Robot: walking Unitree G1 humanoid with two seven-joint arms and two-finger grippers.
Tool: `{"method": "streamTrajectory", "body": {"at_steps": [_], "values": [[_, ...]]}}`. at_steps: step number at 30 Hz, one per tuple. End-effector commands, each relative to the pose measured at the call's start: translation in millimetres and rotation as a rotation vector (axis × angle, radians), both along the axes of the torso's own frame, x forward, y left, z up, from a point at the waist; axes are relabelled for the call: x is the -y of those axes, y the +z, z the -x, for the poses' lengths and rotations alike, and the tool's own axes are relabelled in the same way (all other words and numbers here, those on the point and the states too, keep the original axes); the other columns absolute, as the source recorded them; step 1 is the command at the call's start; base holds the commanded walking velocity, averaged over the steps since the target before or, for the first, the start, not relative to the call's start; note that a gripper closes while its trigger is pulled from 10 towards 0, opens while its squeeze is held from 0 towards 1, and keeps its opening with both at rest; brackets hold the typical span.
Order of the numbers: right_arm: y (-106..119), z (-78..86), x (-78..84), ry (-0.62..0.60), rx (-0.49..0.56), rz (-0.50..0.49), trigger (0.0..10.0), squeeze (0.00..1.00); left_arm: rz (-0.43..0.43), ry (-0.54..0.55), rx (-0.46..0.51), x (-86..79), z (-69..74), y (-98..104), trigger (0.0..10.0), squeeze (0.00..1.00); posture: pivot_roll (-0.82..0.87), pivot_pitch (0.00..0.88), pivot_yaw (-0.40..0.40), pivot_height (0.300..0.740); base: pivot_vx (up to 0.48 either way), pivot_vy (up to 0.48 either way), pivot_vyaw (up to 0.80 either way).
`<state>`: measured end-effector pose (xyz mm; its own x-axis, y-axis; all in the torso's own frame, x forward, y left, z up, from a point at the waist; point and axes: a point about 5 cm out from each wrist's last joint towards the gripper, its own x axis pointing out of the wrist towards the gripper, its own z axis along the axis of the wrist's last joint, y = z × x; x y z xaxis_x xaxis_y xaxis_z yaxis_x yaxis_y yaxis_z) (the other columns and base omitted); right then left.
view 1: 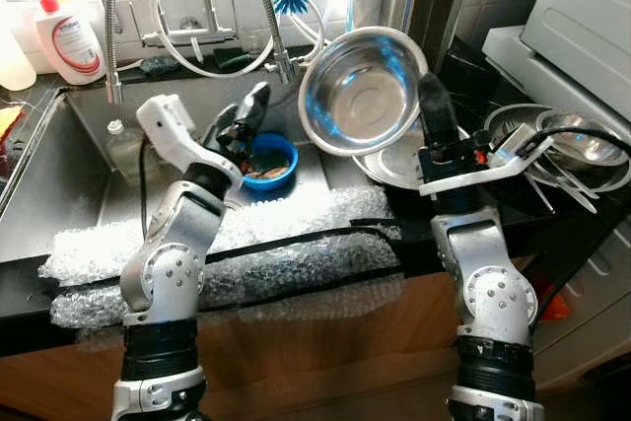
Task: Kitchen organization
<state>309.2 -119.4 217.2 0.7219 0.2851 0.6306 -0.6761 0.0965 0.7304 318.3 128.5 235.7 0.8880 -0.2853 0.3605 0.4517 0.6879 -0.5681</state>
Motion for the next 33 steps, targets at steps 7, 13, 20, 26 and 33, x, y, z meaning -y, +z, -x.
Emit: {"method": "streamTrajectory", "body": {"at_steps": [7, 13, 20, 26, 33], "values": [[8, 6.9, -12.5, 0.046, 0.049, -0.043, 10.0, 0.00, -0.027, -0.078, 0.025, 9.7, 8.5, 3, 10.0, 0.00, -0.05, 0.000, 0.002, 0.740, 0.000, 0.000, 0.00], [9, 7.9, -13.5, 0.055, 0.058, -0.042, 10.0, 0.00, -0.055, -0.098, 0.008, 14.1, 9.1, -3, 10.0, 0.00, -0.05, 0.000, 0.002, 0.740, 0.000, 0.000, 0.00], [12, 11.9, -16.0, 0.087, 0.089, -0.046, 10.0, 0.00, -0.049, -0.121, -0.007, 19.7, 9.8, -7, 10.0, 0.00, -0.05, 0.000, 0.001, 0.740, 0.000, 0.000, 0.00], [11, 13.1, -19.5, 0.113, 0.097, -0.034, 10.0, 0.00, -0.053, -0.128, 0.000, 20.3, 8.8, -6, 10.0, 0.00, -0.05, 0.000, 0.000, 0.740, 0.000, 0.000, 0.00], [11, 15.3, -23.2, 0.135, 0.104, -0.020, 10.0, 0.00, -0.076, -0.090, 0.009, 17.0, 7.0, -6, 0.0, 0.00, -0.05, 0.000, -0.002, 0.740, 0.000, 0.000, 0.00]]}}
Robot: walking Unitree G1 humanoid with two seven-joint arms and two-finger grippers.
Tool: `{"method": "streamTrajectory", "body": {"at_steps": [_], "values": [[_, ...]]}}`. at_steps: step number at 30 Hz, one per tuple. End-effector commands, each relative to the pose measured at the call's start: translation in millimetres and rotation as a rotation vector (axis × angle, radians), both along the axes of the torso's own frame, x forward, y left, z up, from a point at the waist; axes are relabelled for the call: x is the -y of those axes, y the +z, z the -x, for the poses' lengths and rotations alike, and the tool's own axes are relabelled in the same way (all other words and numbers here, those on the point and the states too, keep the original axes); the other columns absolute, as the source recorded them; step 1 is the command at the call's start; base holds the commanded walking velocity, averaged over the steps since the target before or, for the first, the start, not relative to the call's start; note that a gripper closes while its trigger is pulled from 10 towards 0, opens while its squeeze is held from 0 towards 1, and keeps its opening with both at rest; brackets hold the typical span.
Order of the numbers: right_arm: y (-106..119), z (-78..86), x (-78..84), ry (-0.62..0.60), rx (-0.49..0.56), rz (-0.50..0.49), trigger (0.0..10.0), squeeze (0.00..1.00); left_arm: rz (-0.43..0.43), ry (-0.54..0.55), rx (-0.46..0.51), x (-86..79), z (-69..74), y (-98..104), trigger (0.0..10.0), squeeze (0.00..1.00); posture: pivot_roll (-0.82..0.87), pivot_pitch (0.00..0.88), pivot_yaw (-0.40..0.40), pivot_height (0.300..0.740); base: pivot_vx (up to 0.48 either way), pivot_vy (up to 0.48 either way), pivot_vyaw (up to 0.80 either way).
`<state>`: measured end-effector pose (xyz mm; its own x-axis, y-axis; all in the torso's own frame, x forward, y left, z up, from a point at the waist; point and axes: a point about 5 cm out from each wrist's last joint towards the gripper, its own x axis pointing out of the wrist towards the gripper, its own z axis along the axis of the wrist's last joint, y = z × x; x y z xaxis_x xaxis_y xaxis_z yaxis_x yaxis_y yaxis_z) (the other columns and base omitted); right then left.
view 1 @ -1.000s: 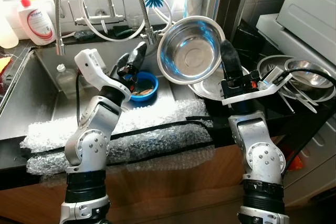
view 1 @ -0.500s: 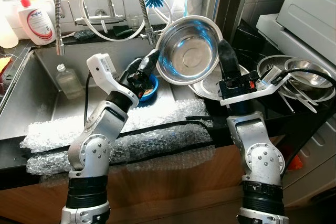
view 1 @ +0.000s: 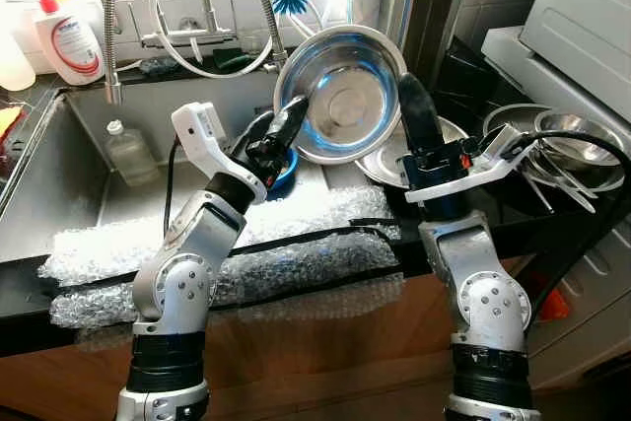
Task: Kitchen organization
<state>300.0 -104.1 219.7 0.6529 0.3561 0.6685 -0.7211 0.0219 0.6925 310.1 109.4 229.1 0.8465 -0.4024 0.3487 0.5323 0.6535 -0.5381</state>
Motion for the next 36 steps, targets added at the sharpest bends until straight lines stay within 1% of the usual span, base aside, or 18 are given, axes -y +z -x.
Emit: {"method": "streamTrajectory", "body": {"at_steps": [1, 5, 6, 8, 13, 15, 20, 26, 27, 28, 29, 34, 36], "values": [[8, 6.3, -8.1, 0.032, 0.050, -0.018, 10.0, 0.00, -0.033, 0.031, 0.009, -2.9, -1.7, 0, 0.0, 0.00, -0.05, 0.000, -0.002, 0.740, 0.000, 0.000, 0.00], [8, 6.7, -8.4, 0.033, 0.054, -0.010, 10.0, 0.00, -0.032, 0.033, 0.010, -4.3, -2.3, 0, 0.0, 0.00, -0.05, 0.000, -0.003, 0.740, 0.000, 0.000, 0.00], [8, 7.2, -9.2, 0.034, 0.060, 0.006, 10.0, 0.00, -0.055, 0.036, 0.015, -3.9, -2.1, 0, 0.0, 0.00, -0.05, 0.000, -0.004, 0.740, 0.000, 0.000, 0.00], [8, 8.5, -11.1, 0.039, 0.072, 0.024, 10.0, 0.00, -0.066, 0.036, 0.018, -3.0, -1.7, -1, 0.0, 0.00, -0.05, 0.000, -0.005, 0.740, 0.000, 0.000, 0.00], [9, 10.8, -15.0, 0.048, 0.090, 0.047, 10.0, 0.00, -0.071, 0.046, 0.021, -3.1, -1.5, 0, 0.0, 0.00, -0.05, 0.000, -0.006, 0.740, 0.000, 0.000, 0.00], [11, 13.9, -20.3, 0.056, 0.136, 0.101, 10.0, 0.00, -0.083, 0.049, 0.025, -3.6, -2.0, -1, 0.0, 0.00, -0.05, 0.000, -0.006, 0.740, 0.000, 0.000, 0.00], [10, 16.4, -23.8, 0.059, 0.162, 0.154, 10.0, 0.00, -0.079, 0.062, 0.037, -5.1, -2.8, 2, 0.0, 0.00, -0.05, 0.000, -0.006, 0.740, 0.000, 0.000, 0.00], [9, 17.2, -24.7, 0.057, 0.163, 0.170, 10.0, 0.00, -0.068, 0.083, 0.040, -8.4, -3.8, 3, 0.0, 0.00, -0.05, 0.000, -0.007, 0.740, 0.000, 0.000, 0.00], [8, 17.3, -25.0, 0.056, 0.160, 0.176, 10.0, 0.96, -0.061, 0.093, 0.042, -10.3, -4.2, 4, 0.0, 0.00, -0.05, 0.000, -0.007, 0.740, 0.000, 0.000, 0.00], [8, 17.3, -25.0, 0.056, 0.160, 0.176, 10.0, 0.96, -0.061, 0.093, 0.042, -10.3, -4.2, 4, 0.0, 0.00, -0.05, 0.000, -0.007, 0.740, 0.000, 0.000, 0.00], [6, 16.5, -25.3, 0.049, 0.152, 0.188, 10.0, 1.00, -0.044, 0.113, 0.045, -15.2, -5.3, 6, 0.0, 0.00, -0.05, 0.000, -0.006, 0.740, 0.000, 0.000, 0.00], [3, 13.1, -24.3, 0.026, 0.129, 0.197, 10.0, 1.00, -0.009, 0.139, 0.048, -24.3, -6.1, 9, 0.0, 0.00, -0.05, 0.000, -0.007, 0.740, 0.000, 0.000, 0.00], [2, 12.1, -23.7, 0.020, 0.121, 0.199, 10.0, 1.00, -0.010, 0.151, 0.051, -26.2, -6.4, 10, 0.0, 0.00, -0.05, 0.000, -0.006, 0.740, 0.000, 0.000, 0.00]]}}
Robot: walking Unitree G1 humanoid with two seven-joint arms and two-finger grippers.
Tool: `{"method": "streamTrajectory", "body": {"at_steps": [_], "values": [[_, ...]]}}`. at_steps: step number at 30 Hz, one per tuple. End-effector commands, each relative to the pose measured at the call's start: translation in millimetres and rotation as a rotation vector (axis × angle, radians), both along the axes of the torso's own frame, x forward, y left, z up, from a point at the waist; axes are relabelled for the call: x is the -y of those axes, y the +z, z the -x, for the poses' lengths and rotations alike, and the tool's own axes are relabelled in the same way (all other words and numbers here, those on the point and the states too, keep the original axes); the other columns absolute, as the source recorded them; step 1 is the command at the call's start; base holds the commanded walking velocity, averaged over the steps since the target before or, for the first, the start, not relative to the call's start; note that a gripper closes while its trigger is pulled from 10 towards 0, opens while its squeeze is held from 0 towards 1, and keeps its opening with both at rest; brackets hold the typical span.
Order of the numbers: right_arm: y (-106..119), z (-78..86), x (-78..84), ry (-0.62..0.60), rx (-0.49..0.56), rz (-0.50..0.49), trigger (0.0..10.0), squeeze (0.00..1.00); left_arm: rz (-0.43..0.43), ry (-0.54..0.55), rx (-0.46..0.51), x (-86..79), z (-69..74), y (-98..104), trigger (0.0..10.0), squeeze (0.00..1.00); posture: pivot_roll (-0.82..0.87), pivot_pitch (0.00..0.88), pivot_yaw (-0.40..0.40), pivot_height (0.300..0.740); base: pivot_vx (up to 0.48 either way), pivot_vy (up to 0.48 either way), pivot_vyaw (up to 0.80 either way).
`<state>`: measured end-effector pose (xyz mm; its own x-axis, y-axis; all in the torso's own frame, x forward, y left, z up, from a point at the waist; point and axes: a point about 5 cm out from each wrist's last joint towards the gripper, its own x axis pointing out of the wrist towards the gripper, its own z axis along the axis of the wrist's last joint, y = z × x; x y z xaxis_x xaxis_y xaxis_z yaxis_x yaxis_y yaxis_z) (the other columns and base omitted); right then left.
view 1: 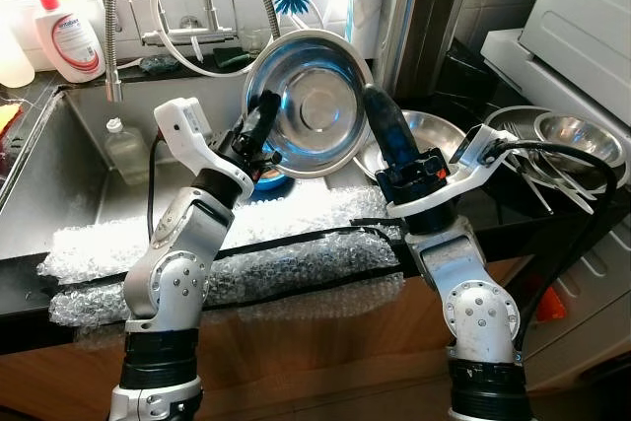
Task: Kitchen organization
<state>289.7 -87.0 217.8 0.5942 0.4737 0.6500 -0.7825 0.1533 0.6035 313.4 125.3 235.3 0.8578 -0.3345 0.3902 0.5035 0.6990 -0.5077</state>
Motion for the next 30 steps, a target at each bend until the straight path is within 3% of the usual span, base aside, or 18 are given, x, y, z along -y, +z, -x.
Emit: {"method": "streamTrajectory", "body": {"at_steps": [1, 2, 3, 6, 11, 13, 14, 15, 16, 17, 18, 20, 21, 22, 23, 24, 26, 30], "values": [[3, 0.9, -6.2, 0.025, 0.016, 0.017, 10.0, 1.00, 0.001, 0.080, 0.003, -11.7, -3.6, 4, 0.0, 0.00, -0.05, 0.000, -0.006, 0.740, 0.000, 0.000, 0.00], [3, 0.9, -6.2, 0.025, 0.016, 0.017, 10.0, 1.00, 0.001, 0.080, 0.003, -11.7, -3.6, 4, 0.0, 0.00, -0.05, 0.000, -0.006, 0.740, 0.000, 0.000, 0.00], [2, -0.3, -5.6, 0.012, 0.009, 0.025, 10.0, 0.00, 0.011, 0.103, 0.010, -14.3, -4.5, 6, 0.0, 0.00, -0.05, 0.000, -0.006, 0.740, 0.000, 0.000, 0.00], [1, -2.2, -4.4, -0.010, -0.002, 0.035, 10.0, 0.00, 0.057, 0.150, 0.022, -20.4, -6.6, 12, 0.0, 0.00, -0.05, 0.000, -0.006, 0.740, 0.000, 0.000, 0.00], [1, -2.3, -4.6, -0.015, -0.001, 0.037, 10.0, 0.00, 0.063, 0.151, 0.023, -21.0, -6.8, 13, 0.0, 0.00, -0.05, 0.000, -0.006, 0.740, 0.000, 0.000, 0.00], [-2, -2.9, -3.1, -0.031, -0.016, 0.059, 10.0, 0.00, 0.158, 0.441, 0.034, -59.0, -12.5, 27, 0.0, 0.00, -0.05, 0.000, -0.008, 0.740, 0.000, 0.000, 0.00], [-4, -3.1, -2.7, -0.038, -0.022, 0.068, 10.0, 0.00, 0.195, 0.536, 0.035, -71.8, -12.8, 31, 0.0, 0.00, -0.05, 0.000, -0.008, 0.740, 0.000, 0.000, 0.00], [-4, -3.1, -2.7, -0.042, -0.025, 0.075, 10.0, 0.00, 0.182, 0.619, 0.030, -81.2, -12.9, 33, 1.7, 0.00, -0.05, 0.000, -0.007, 0.740, 0.000, 0.000, 0.00], [-4, -3.1, -2.7, -0.042, -0.025, 0.075, 10.0, 0.00, 0.182, 0.619, 0.030, -81.2, -12.9, 33, 1.7, 0.00, -0.05, 0.000, -0.007, 0.740, 0.000, 0.000, 0.00], [-5, -3.3, -2.7, -0.049, -0.027, 0.085, 10.0, 0.00, 0.124, 0.664, 0.025, -84.7, -13.5, 31, 7.5, 0.00, -0.05, 0.000, -0.007, 0.740, 0.000, 0.000, 0.00], [-5, -3.6, -2.8, -0.055, -0.029, 0.094, 10.0, 0.00, 0.068, 0.693, 0.024, -86.4, -14.2, 30, 10.0, 0.00, -0.05, 0.000, -0.007, 0.740, 0.000, 0.000, 0.00], [-6, -6.5, -3.5, -0.133, -0.024, 0.221, 10.0, 0.00, -0.155, 0.750, 0.024, -85.0, -19.3, 24, 10.0, 0.00, -0.05, 0.000, -0.006, 0.740, 0.000, 0.000, 0.00], [-6, -6.5, -3.5, -0.133, -0.024, 0.221, 10.0, 0.00, -0.155, 0.750, 0.024, -85.0, -19.3, 24, 10.0, 0.00, -0.05, 0.000, -0.006, 0.740, 0.000, 0.000, 0.00], [-5, -6.7, -3.9, -0.179, -0.009, 0.293, 10.0, 0.00, -0.276, 0.766, 0.025, -82.2, -23.3, 21, 10.0, 0.00, -0.06, 0.000, -0.006, 0.740, 0.000, 0.000, 0.00], [-5, -6.7, -3.9, -0.179, -0.009, 0.293, 10.0, 0.00, -0.276, 0.766, 0.025, -82.2, -23.3, 21, 10.0, 0.00, -0.06, 0.000, -0.006, 0.740, 0.000, 0.000, 0.00], [-2, -4.7, -2.8, -0.258, 0.026, 0.408, 10.0, 0.00, -0.455, 0.793, 0.008, -79.1, -29.8, 13, 10.0, 0.00, -0.06, 0.000, -0.004, 0.740, 0.000, 0.000, 0.00], [-2, -4.7, -2.8, -0.258, 0.026, 0.408, 10.0, 0.00, -0.455, 0.793, 0.008, -79.1, -29.8, 13, 10.0, 0.00, -0.06, 0.000, -0.004, 0.740, 0.000, 0.000, 0.00], [-4, -1.7, 3.1, -0.368, 0.051, 0.568, 10.0, 0.00, -0.630, 0.822, -0.041, -79.4, -39.4, -4, 10.0, 0.00, -0.07, 0.000, -0.002, 0.740, 0.000, 0.000, 0.00]]}}
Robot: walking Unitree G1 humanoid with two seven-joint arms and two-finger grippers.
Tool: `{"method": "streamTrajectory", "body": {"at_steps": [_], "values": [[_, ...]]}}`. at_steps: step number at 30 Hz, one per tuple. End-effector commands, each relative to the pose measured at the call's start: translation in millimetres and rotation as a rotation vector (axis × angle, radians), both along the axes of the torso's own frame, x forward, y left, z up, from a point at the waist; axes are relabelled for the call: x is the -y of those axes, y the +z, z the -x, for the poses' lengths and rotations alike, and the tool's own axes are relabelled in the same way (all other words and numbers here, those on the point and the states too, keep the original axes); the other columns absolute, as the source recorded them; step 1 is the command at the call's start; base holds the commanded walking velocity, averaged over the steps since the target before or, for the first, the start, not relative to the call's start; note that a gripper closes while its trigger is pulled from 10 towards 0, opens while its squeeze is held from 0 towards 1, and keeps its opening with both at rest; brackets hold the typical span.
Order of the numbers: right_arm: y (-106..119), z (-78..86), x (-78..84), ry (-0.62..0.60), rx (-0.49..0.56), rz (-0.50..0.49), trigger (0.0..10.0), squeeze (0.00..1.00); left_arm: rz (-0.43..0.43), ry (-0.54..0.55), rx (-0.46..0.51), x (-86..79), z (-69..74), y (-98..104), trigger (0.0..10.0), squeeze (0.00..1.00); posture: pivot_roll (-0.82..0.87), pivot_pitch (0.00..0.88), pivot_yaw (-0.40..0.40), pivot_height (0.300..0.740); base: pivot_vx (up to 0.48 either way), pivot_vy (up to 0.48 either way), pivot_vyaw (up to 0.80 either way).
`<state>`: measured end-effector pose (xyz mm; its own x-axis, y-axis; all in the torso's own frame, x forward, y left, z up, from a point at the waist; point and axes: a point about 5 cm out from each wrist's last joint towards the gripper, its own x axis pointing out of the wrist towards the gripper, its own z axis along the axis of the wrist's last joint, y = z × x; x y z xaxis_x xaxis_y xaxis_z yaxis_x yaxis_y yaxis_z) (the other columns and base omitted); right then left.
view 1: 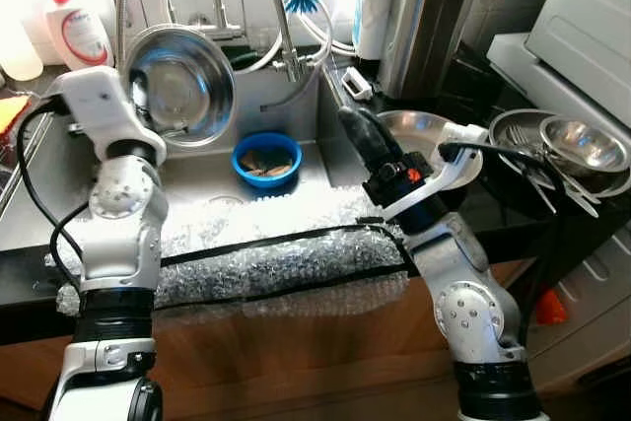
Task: Kitchen organization
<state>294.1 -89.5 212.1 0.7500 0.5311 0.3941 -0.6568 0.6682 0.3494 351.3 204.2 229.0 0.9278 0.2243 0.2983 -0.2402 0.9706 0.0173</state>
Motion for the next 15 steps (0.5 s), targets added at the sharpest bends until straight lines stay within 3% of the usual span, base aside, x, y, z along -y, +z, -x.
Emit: {"method": "streamTrajectory", "body": {"at_steps": [1, 4, 8, 11, 15], "values": [[1, 3.0, 2.4, -0.054, 0.023, 0.066, 10.0, 0.00, -0.083, 0.021, -0.021, -0.3, -3.6, -1, 10.0, 0.00, -0.07, 0.000, -0.002, 0.740, 0.000, 0.000, 0.00], [-2, 3.5, 11.1, -0.128, 0.005, 0.077, 10.0, 0.00, -0.203, 0.038, -0.115, -2.9, -7.9, -17, 10.0, 0.00, -0.08, 0.000, -0.002, 0.740, 0.000, 0.000, 0.00], [-5, 3.2, 16.9, -0.183, -0.005, 0.093, 10.0, 0.00, -0.231, 0.051, -0.157, -4.7, -10.1, -26, 10.0, 0.00, -0.08, 0.000, -0.002, 0.740, 0.000, 0.000, 0.00], [-14, 0.6, 27.2, -0.277, -0.065, 0.129, 10.0, 0.00, -0.311, 0.044, -0.215, -1.6, -10.9, -40, 10.0, 0.00, -0.08, 0.000, -0.002, 0.740, 0.000, 0.000, 0.00], [-22, 1.8, 31.6, -0.319, -0.085, 0.172, 10.0, 0.00, -0.298, 0.025, -0.283, -0.1, -9.8, -59, 10.0, 0.00, -0.08, 0.000, 0.002, 0.740, 0.000, 0.000, 0.00]]}}
